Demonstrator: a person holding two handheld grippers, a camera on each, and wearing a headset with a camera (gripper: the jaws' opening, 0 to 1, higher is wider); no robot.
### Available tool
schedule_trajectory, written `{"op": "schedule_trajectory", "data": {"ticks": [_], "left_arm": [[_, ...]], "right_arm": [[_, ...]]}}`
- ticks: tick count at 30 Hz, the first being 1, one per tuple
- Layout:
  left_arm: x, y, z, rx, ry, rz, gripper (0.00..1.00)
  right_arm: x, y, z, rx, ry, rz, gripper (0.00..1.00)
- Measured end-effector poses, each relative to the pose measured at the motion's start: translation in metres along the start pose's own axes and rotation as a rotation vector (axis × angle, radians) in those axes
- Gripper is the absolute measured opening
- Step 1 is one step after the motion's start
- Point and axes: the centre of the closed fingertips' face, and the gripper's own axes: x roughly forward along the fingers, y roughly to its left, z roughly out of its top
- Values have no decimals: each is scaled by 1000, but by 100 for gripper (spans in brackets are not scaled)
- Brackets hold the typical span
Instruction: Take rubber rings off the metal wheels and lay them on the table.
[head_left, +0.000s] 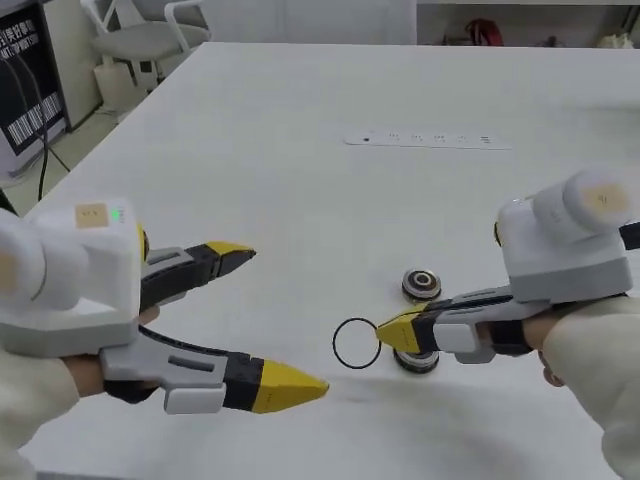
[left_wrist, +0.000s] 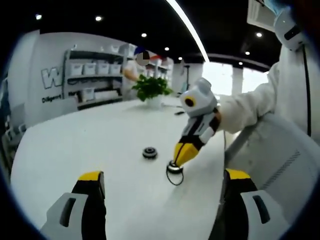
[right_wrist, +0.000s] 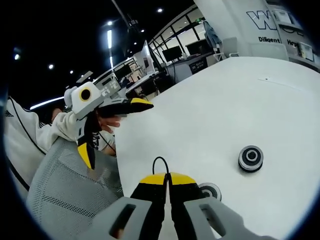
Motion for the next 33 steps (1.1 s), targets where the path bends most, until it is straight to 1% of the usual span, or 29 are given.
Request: {"op": "schedule_trajectory", "data": {"ticks": [5, 9, 12, 18, 26, 33], "left_arm": [[1, -3, -2, 2, 9, -9, 100], [2, -4, -1, 5, 8, -12, 100], [1, -4, -1, 9, 11, -9, 95], [2, -5, -3, 6, 15, -15, 93], [1, -6, -4, -2, 19, -21, 92], [1, -6, -5, -9, 22, -26, 91]], "right_arm": [[5, 0, -6, 3, 16, -4, 0], [8, -1, -10, 3, 31, -8, 0], [8, -4, -11, -1, 34, -11, 0], [9, -9, -14, 8, 43, -22, 0], [15, -8, -21, -4, 73, -17, 0], [16, -8, -24, -16, 84, -16, 0]]}}
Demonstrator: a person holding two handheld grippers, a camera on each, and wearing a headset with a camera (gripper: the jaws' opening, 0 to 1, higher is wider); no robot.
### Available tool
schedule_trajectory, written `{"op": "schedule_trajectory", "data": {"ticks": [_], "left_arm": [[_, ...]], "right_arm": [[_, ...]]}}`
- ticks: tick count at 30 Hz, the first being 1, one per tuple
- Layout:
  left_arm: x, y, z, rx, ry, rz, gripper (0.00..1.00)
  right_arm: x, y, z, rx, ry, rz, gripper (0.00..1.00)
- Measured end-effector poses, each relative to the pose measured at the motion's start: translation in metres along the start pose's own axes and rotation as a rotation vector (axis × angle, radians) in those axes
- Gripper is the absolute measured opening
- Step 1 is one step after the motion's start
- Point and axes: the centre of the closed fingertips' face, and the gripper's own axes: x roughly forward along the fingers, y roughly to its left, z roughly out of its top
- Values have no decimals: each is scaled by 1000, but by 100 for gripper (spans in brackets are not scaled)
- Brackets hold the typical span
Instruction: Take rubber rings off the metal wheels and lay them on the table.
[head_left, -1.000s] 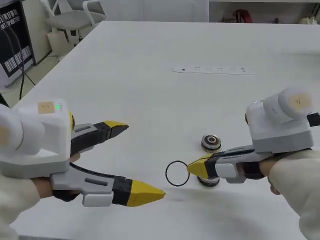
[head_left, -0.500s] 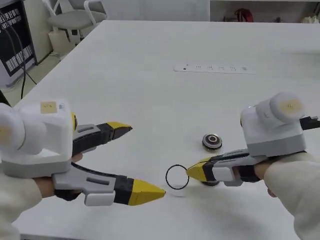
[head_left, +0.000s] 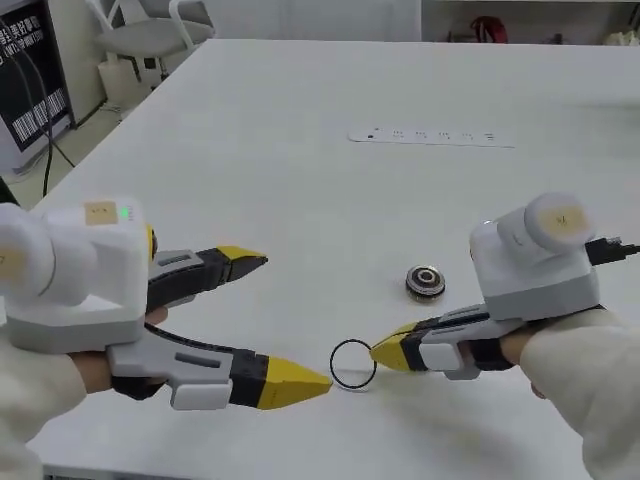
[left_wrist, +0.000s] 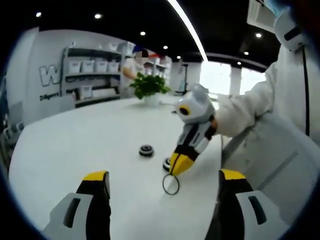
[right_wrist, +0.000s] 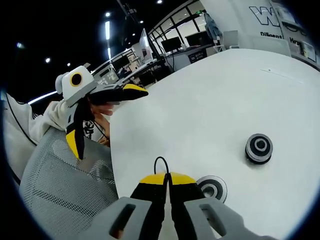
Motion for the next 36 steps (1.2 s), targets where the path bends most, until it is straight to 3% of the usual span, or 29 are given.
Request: {"op": "schedule_trajectory", "data": {"ticks": [36], "left_arm": [[1, -3, -4, -11, 22, -14, 91]], "right_arm": [[2, -2, -7, -27, 30, -7, 2]]}}
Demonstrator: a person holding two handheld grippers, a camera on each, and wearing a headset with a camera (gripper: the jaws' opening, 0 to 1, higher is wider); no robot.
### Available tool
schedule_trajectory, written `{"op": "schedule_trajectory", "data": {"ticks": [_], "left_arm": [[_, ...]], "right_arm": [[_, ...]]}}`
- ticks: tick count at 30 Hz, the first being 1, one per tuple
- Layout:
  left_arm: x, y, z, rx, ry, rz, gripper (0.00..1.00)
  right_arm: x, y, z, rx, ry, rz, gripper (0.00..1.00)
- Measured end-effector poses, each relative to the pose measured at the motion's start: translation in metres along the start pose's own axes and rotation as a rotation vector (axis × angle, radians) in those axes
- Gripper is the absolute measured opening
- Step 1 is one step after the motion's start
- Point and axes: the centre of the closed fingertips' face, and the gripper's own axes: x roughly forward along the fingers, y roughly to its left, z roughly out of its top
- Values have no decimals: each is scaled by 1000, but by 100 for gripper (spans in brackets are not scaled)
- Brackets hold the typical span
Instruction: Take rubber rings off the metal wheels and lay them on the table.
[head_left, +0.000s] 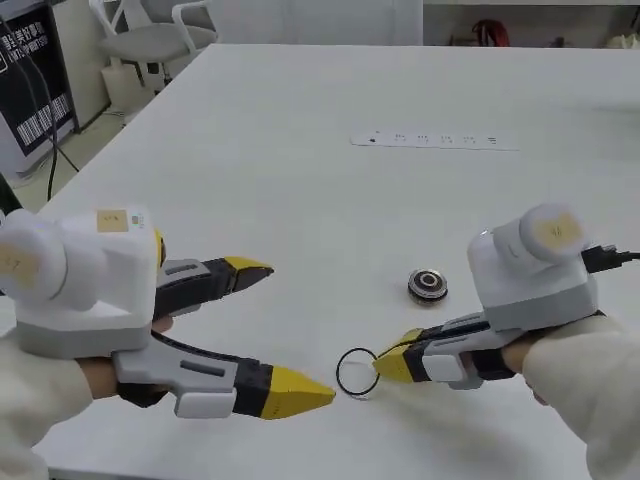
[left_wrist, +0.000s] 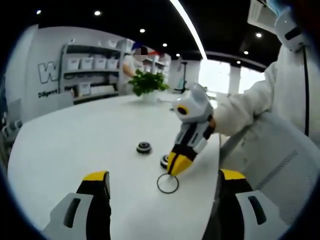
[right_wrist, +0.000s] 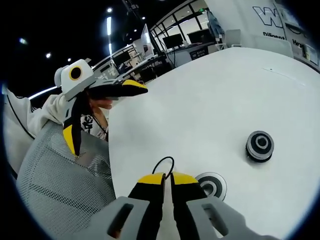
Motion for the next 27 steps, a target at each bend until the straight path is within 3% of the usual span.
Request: {"op": "schedule_trajectory", "data": {"ticks": [17, 27], "left_arm": [[0, 1, 0, -4, 1, 3, 91], [0, 1, 0, -2, 3, 4, 91]], "right_arm": [[-1, -2, 1, -31, 7, -12, 5], [-8, -2, 10, -36, -30, -25, 5]]}}
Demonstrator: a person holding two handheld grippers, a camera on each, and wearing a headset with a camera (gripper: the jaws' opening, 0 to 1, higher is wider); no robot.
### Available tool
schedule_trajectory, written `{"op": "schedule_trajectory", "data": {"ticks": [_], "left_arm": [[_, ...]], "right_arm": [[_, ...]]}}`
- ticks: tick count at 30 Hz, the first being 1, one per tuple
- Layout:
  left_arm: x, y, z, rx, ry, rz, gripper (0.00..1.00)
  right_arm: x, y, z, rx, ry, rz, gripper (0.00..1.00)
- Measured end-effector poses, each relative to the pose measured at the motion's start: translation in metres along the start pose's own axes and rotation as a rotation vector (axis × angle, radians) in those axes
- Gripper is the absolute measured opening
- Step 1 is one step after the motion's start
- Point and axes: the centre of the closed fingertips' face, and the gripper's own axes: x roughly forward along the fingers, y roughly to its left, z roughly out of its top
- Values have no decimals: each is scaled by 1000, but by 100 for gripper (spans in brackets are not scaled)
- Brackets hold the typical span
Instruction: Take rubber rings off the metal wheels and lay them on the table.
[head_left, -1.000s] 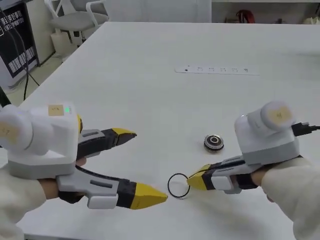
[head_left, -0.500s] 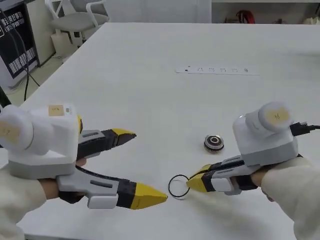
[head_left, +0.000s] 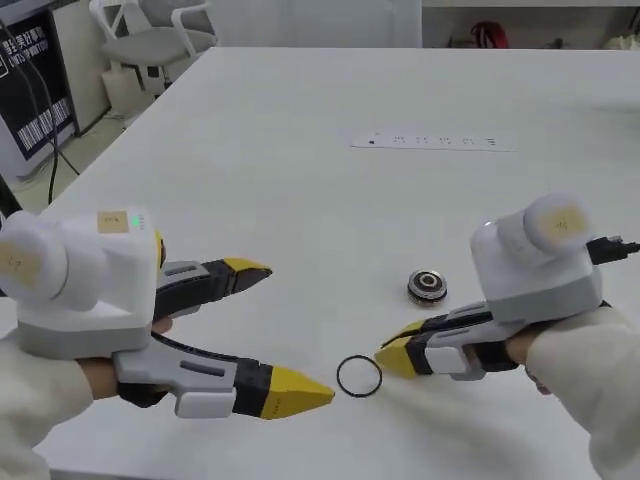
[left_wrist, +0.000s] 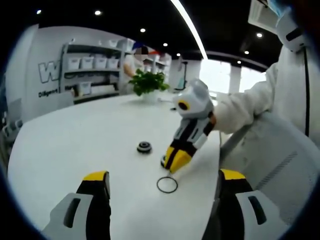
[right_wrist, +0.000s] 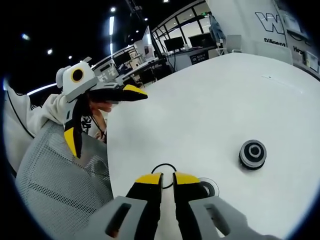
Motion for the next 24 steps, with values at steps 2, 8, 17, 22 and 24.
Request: {"op": "schedule_trajectory", "data": {"ticks": [2, 8, 17, 22, 24], "left_arm": [[0, 0, 0, 0, -1, 1, 91], [0, 0, 0, 1, 0, 1, 91], [0, 0, 0, 1, 2, 0, 91], [0, 0, 0, 1, 1, 1, 91], [0, 0, 0, 1, 2, 1, 91]], "right_arm": [[-1, 0, 2, 0, -7, -1, 5], [-5, -2, 6, -2, -28, -9, 5], [-13, -8, 14, -4, -57, -31, 6], [-18, -12, 19, 2, -77, -44, 6], [-20, -13, 21, 7, -85, -49, 6]]}}
